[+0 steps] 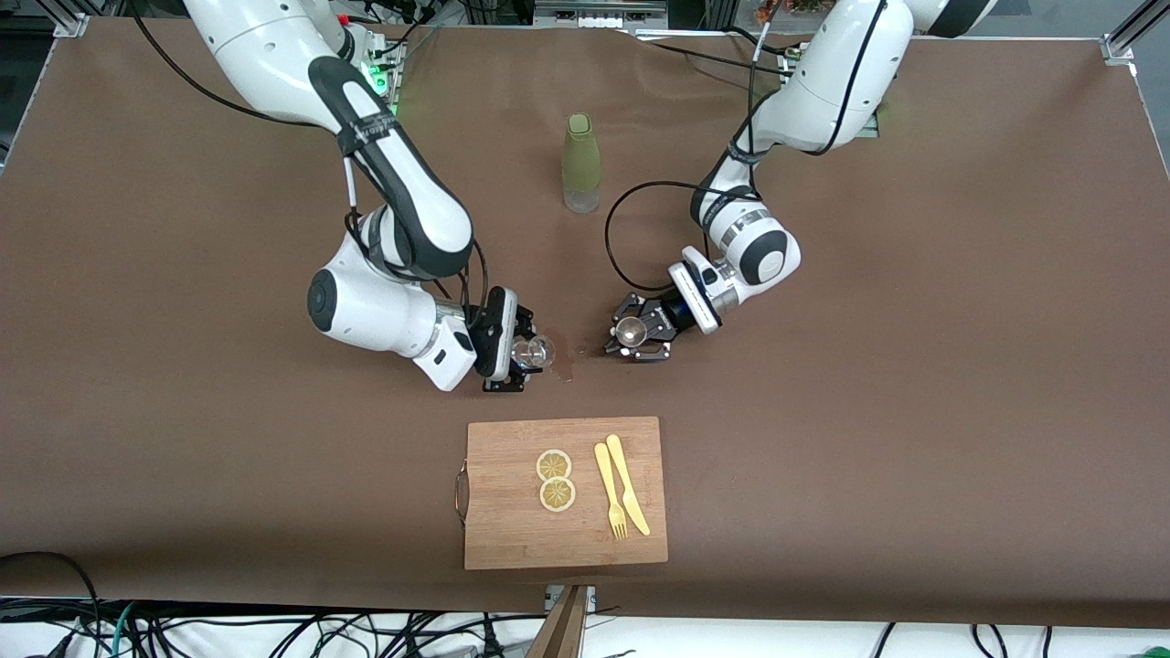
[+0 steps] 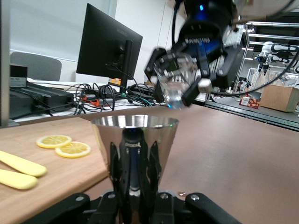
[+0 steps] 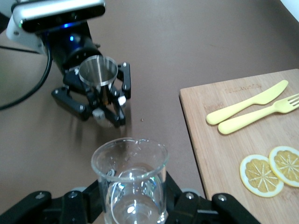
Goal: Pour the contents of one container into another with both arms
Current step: 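Lift the beaker and jigger and bring both grippers together mid-table, then tilt the beaker with the right gripper, pouring liquid into the jigger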
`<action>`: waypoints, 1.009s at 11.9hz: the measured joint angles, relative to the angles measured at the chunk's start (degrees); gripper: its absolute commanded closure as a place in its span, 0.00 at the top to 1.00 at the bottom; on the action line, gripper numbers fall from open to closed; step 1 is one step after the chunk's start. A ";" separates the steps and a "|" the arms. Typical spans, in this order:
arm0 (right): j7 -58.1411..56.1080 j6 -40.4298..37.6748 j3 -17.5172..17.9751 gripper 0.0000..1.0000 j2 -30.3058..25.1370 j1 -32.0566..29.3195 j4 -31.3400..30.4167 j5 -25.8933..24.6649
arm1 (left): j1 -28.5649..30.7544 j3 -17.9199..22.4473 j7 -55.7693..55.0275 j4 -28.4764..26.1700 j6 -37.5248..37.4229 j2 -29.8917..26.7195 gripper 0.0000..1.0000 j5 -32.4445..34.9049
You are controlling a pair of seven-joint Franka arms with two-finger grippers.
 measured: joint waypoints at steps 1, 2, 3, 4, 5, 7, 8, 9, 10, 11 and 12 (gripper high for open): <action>0.57 0.02 0.17 0.20 -0.23 0.16 0.00 -0.21 | -0.68 0.04 0.01 0.00 0.72 0.10 0.00 -0.28; 0.82 0.17 0.25 0.20 -0.35 0.41 0.00 -0.29 | -1.22 0.07 0.01 0.01 1.43 0.12 0.00 -0.54; 1.01 0.63 0.35 0.20 -0.46 0.76 0.00 -0.36 | -1.80 0.06 0.01 0.03 2.20 0.12 0.00 -0.92; 1.22 1.15 0.38 0.20 -0.51 1.26 0.00 -0.68 | -2.40 0.09 0.01 0.09 3.17 0.12 0.00 -1.55; 1.76 1.56 0.39 0.20 -0.50 1.77 -0.01 -1.66 | -2.94 0.12 0.02 0.30 4.08 0.12 0.00 -1.82; 5.21 2.12 0.43 0.20 -0.50 2.72 -0.04 -6.05 | -3.74 0.19 0.02 1.05 5.78 0.12 0.00 -2.49; 7.42 2.22 0.44 0.20 -0.50 3.10 -0.06 -8.54 | -4.14 0.25 0.02 1.46 6.40 0.12 0.00 -2.68; 9.30 2.29 0.45 0.20 -0.50 3.47 -0.07 -10.53 | -4.41 0.26 0.02 1.90 6.92 0.12 0.00 -2.73; 10.69 2.41 0.46 0.20 -0.50 3.81 -0.10 -11.82 | -4.60 0.26 0.02 2.40 7.46 0.11 0.00 -2.82; 11.15 2.60 0.46 0.20 -0.50 4.11 -0.16 -12.22 | -4.84 0.29 0.02 2.81 7.89 0.12 0.00 -2.91; 11.20 2.71 0.46 0.20 -0.50 4.30 -0.21 -12.27 | -5.06 0.35 0.02 3.09 8.14 0.12 0.00 -2.96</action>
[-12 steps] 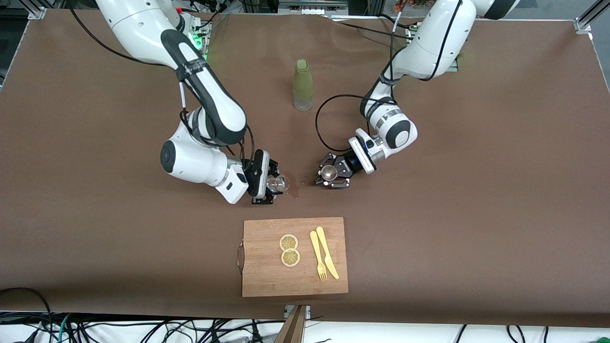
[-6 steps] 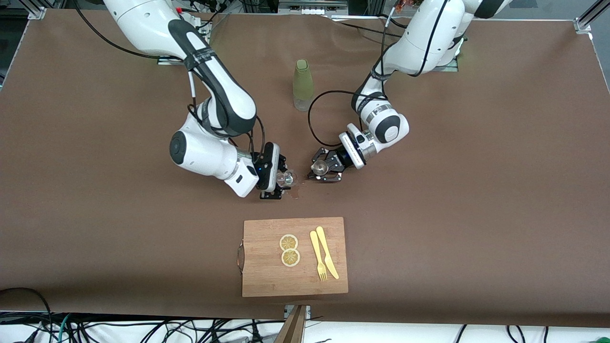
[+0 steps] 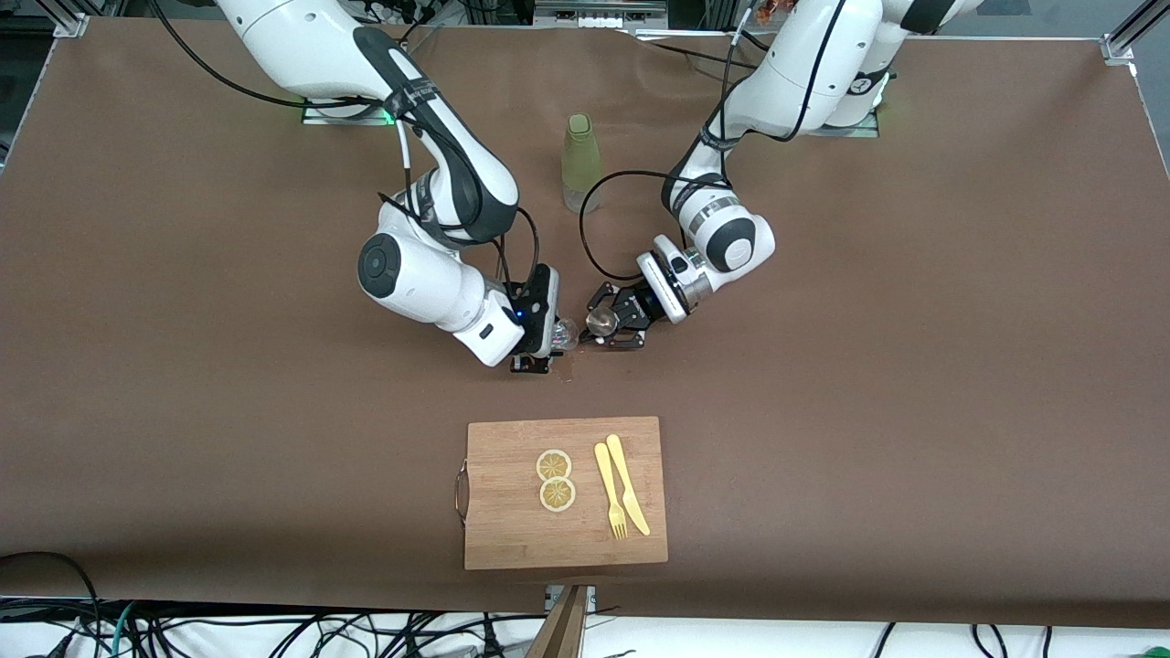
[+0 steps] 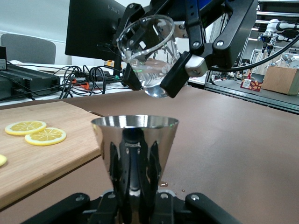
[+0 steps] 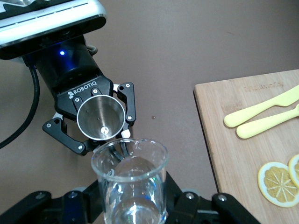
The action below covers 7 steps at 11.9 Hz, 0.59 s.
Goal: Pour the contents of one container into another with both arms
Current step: 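Tilt the beaker with the right gripper, pouring liquid into the jigger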
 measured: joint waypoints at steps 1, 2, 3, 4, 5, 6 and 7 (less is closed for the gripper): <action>0.00 0.06 0.00 0.20 0.00 0.21 -0.03 -0.02 | -0.16 0.04 0.00 0.16 0.18 0.00 0.00 -0.13; 0.04 0.10 0.01 0.20 0.00 0.56 -0.08 -0.02 | -0.27 0.06 0.00 0.22 0.28 0.00 0.00 -0.31; 0.12 0.22 0.01 0.20 0.00 0.91 -0.19 -0.03 | -0.33 0.08 0.00 0.31 0.43 0.00 0.00 -0.37; 0.17 0.36 0.00 0.20 0.00 1.18 -0.32 -0.04 | -0.36 0.12 0.00 0.58 1.00 0.00 0.00 -0.38; 0.18 0.43 0.00 0.20 0.00 1.42 -0.42 -0.14 | -0.38 0.13 0.00 1.00 1.68 0.00 0.00 -0.48; 0.18 0.47 0.01 0.20 0.00 1.63 -0.47 -0.57 | -0.48 0.14 0.00 1.30 2.00 0.00 0.00 -0.65; 0.54 0.50 0.01 0.19 0.00 1.79 -0.48 -1.57 | -0.70 0.15 -0.03 1.41 2.17 0.01 0.00 -0.71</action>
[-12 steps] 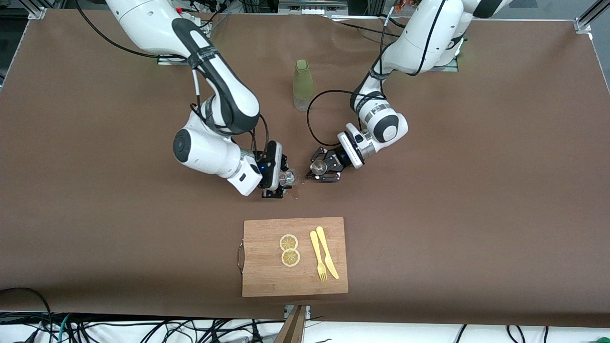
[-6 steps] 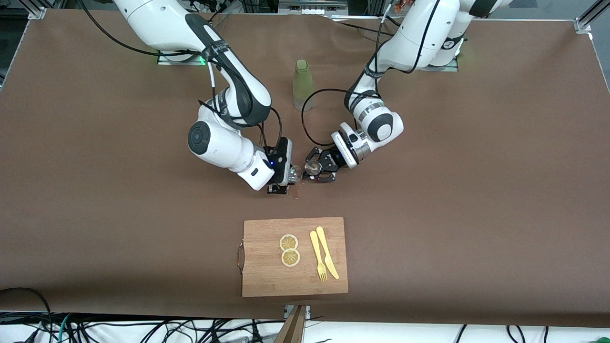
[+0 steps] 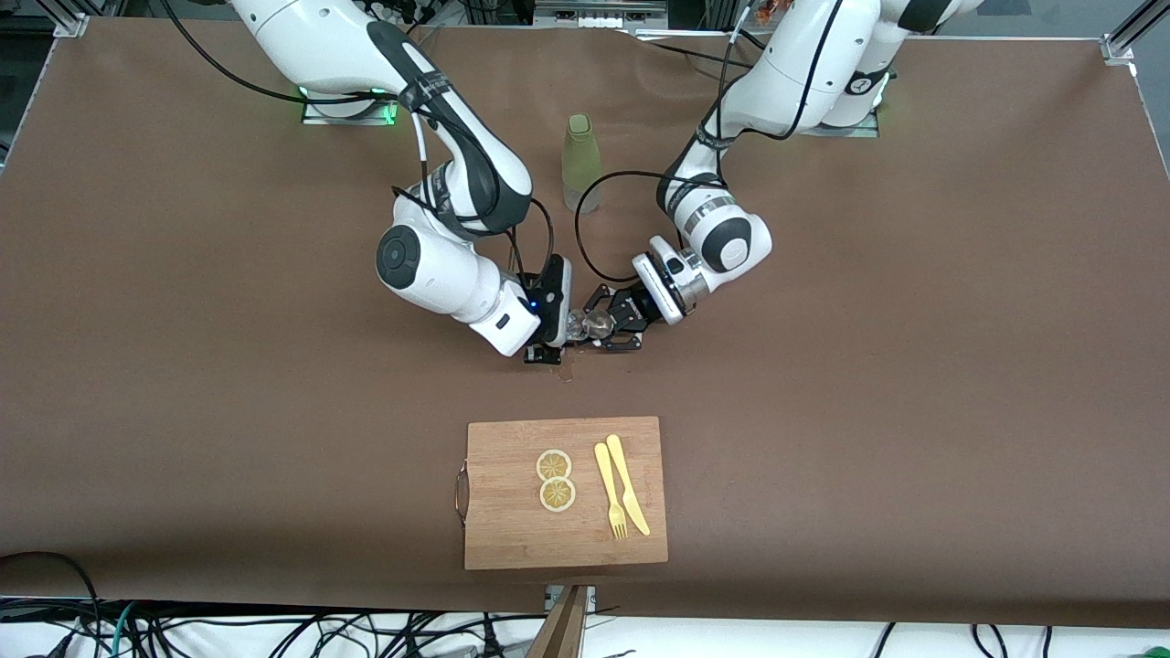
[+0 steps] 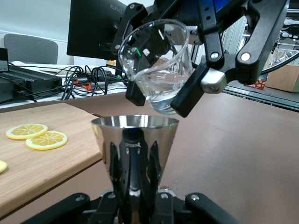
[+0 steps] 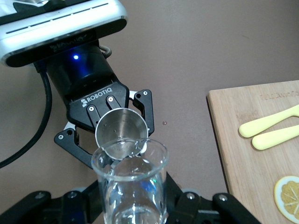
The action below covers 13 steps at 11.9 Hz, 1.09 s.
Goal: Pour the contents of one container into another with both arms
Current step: 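Tilt the beaker with the right gripper, pouring liquid into the jigger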
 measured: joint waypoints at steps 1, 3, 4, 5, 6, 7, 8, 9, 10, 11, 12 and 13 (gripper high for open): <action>1.42 0.05 0.00 0.20 -0.03 0.15 0.00 -1.71 | -0.23 0.00 0.00 0.02 0.14 0.01 0.00 -0.09; 5.11 0.09 0.00 0.19 -0.28 0.40 0.00 -6.10 | -0.45 0.08 0.00 0.02 0.29 0.02 0.00 -0.11; 5.92 0.09 0.00 0.19 -0.38 0.44 0.00 -7.18 | -0.49 0.21 -0.01 0.02 0.31 0.03 0.00 -0.11; 6.04 0.09 0.00 0.19 -0.41 0.49 0.00 -7.54 | -0.49 0.28 -0.01 0.02 0.32 0.05 0.00 -0.11; 6.04 0.09 0.00 0.19 -0.40 0.59 -0.02 -7.72 | -0.49 0.32 -0.01 0.02 0.33 0.06 0.00 -0.11; 6.04 0.09 0.00 0.19 -0.40 0.72 -0.03 -8.02 | -0.49 0.32 -0.01 0.02 0.34 0.07 0.00 -0.11; 6.14 0.09 0.00 0.18 -0.41 0.87 -0.03 -8.46 | -0.50 0.32 -0.01 0.02 0.34 0.08 0.00 -0.11; 6.21 0.09 0.00 0.18 -0.41 0.99 -0.03 -8.79 | -0.51 0.32 -0.01 0.02 0.34 0.09 0.00 -0.11; 6.23 0.09 0.00 0.18 -0.41 1.13 -0.03 -9.26 | -0.51 0.32 -0.01 0.02 0.34 0.09 0.00 -0.11; 6.27 0.09 0.00 0.18 -0.41 1.31 -0.03 -9.73 | -0.51 0.33 -0.01 0.02 0.34 0.09 0.00 -0.11; 6.29 0.11 0.00 0.18 -0.41 1.52 -0.03 -10.06 | -0.51 0.35 -0.01 0.02 0.34 0.09 0.00 -0.11; 6.34 0.15 0.01 0.18 -0.45 1.69 -0.03 -10.47 | -0.51 0.37 -0.01 0.02 0.35 0.09 0.00 -0.11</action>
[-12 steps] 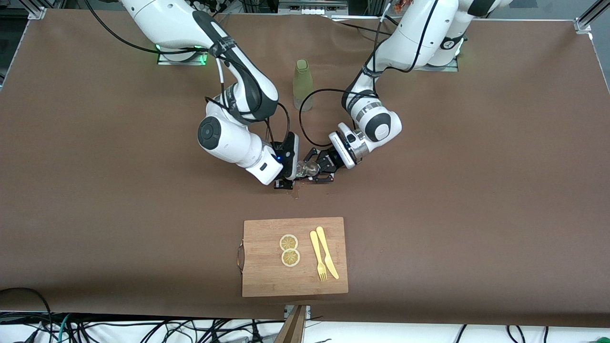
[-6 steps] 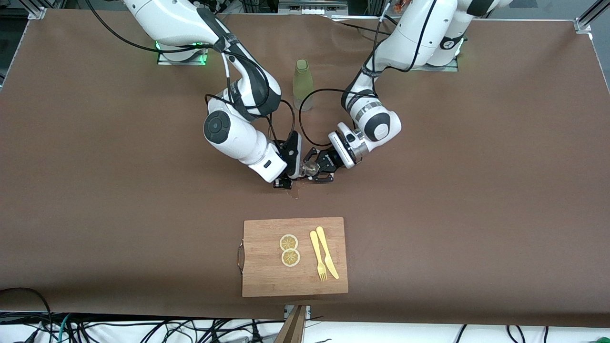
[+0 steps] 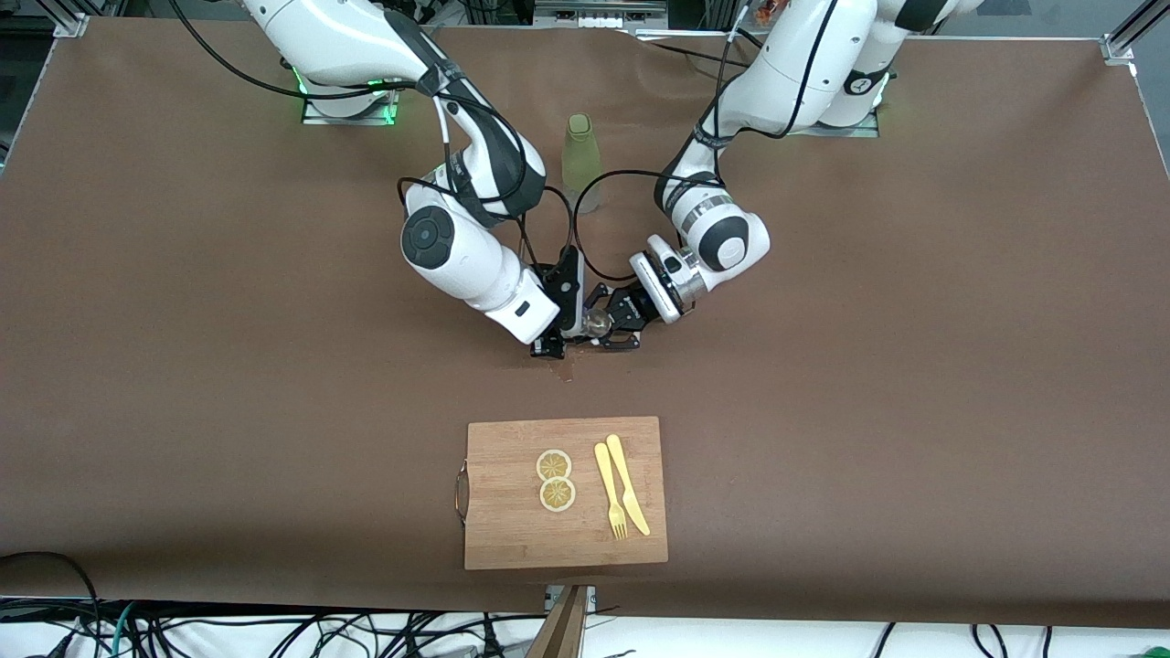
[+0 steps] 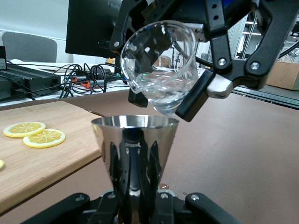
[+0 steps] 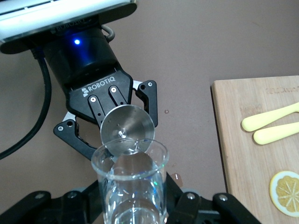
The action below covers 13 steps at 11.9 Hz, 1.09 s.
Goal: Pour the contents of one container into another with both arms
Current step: 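Tilt the beaker with the right gripper, pouring liquid into the jigger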
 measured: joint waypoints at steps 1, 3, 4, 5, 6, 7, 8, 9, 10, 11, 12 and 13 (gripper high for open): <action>0.09 0.01 0.00 0.18 -0.03 0.09 0.00 -0.57 | 0.00 0.01 0.00 0.00 0.03 0.02 0.00 0.00; 0.13 0.04 0.00 0.18 -0.14 0.23 0.00 -1.69 | 0.00 0.01 0.00 0.00 0.06 0.11 0.00 0.00; 0.14 0.05 0.00 0.17 -0.26 0.32 0.00 -2.13 | 0.00 0.01 0.00 0.00 0.07 0.12 0.00 0.00; 0.16 0.05 0.00 0.16 -0.36 0.39 0.00 -2.67 | 0.00 0.02 0.00 0.00 0.07 0.14 0.00 0.00; 0.20 0.05 0.00 0.16 -0.44 0.46 0.00 -3.24 | 0.00 0.04 0.00 0.00 0.07 0.14 0.00 0.00; 0.21 0.05 0.00 0.16 -0.51 0.52 0.00 -3.55 | 0.00 0.06 0.00 0.00 0.08 0.14 0.00 0.00; 0.21 0.05 -0.01 0.16 -0.56 0.59 0.00 -3.98 | 0.00 0.08 0.00 0.00 0.08 0.14 0.00 0.00; 0.63 0.05 0.00 0.16 -0.59 0.70 0.00 -4.89 | 0.00 0.11 0.00 0.00 0.08 0.14 0.00 0.00; 2.44 0.05 0.00 0.16 -0.59 0.82 0.00 -6.90 | -0.01 0.12 0.00 0.00 0.08 0.14 0.00 0.00; 5.27 0.05 0.00 0.16 -0.60 0.95 0.00 -9.90 | -0.01 0.14 0.00 0.00 0.08 0.14 0.00 0.00; 7.62 0.05 0.00 0.16 -0.60 1.06 -0.02 -12.23 | -0.01 0.14 0.00 0.00 0.08 0.14 0.00 0.00; 8.61 0.05 0.00 0.16 -0.60 1.13 -0.05 -13.12 | -0.01 0.16 0.00 0.00 0.08 0.14 0.00 0.00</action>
